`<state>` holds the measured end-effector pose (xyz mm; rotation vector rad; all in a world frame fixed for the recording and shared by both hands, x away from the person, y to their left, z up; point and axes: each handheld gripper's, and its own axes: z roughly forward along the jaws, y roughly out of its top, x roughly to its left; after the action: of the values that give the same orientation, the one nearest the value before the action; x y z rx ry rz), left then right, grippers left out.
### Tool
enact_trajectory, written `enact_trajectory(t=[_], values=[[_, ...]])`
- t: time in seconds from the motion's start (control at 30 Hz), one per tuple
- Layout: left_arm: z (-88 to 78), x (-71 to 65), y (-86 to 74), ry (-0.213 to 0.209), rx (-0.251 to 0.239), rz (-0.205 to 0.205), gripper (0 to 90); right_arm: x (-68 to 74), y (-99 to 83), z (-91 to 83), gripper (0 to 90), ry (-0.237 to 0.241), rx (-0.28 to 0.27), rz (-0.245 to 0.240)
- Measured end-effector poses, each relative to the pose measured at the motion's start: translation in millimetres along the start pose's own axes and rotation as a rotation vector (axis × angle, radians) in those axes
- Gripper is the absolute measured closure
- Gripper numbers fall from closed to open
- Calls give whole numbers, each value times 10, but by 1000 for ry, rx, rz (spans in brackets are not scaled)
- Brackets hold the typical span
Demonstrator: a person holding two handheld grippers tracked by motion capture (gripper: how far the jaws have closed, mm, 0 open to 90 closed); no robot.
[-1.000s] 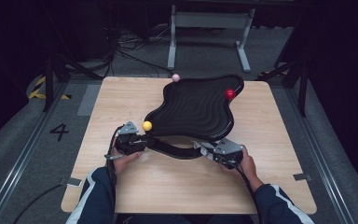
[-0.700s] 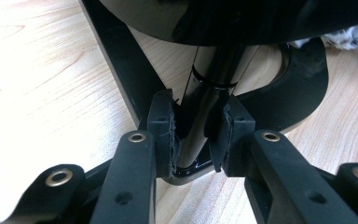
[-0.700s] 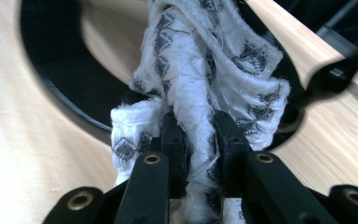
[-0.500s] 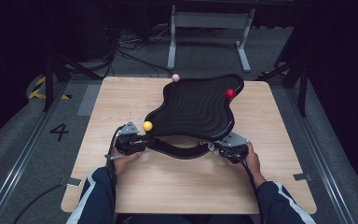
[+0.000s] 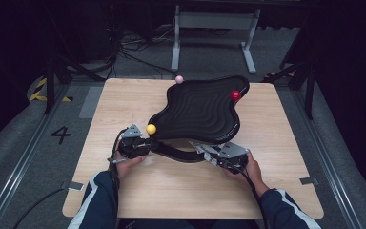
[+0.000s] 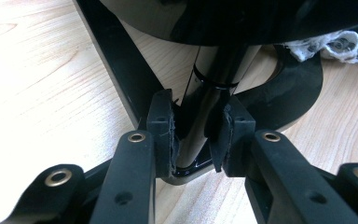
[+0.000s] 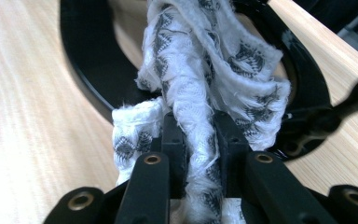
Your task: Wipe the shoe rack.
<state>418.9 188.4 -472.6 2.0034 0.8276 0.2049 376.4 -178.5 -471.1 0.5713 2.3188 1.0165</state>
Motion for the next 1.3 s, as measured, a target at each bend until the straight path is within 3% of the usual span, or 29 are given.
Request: enact_trajectory(t=[0.1,0.3,0.47,0.6,0.97,1.07,1.17,1.3], values=[[1,-2,0,0,0,-1,711,-8,0,7,773,-16,0,-5],[3,1,0,-2,0,1,710,-157,-55,11,775,-81,24,36],[18,-22,2,-18,-1,8,707,-242,-95,11,776,-90,35,66],[6,-59,-13,-27,3,10,708,-197,-86,-4,776,-68,25,62],[-36,-180,-41,-34,24,23,709,122,0,-25,771,33,4,-2],[-51,-215,-53,-36,33,24,710,141,11,-15,775,31,5,-24],[-53,-243,-56,-33,42,34,711,94,-4,-14,776,26,5,-16],[-52,-264,-66,-39,43,30,711,-15,-38,-6,775,-29,19,-7]])
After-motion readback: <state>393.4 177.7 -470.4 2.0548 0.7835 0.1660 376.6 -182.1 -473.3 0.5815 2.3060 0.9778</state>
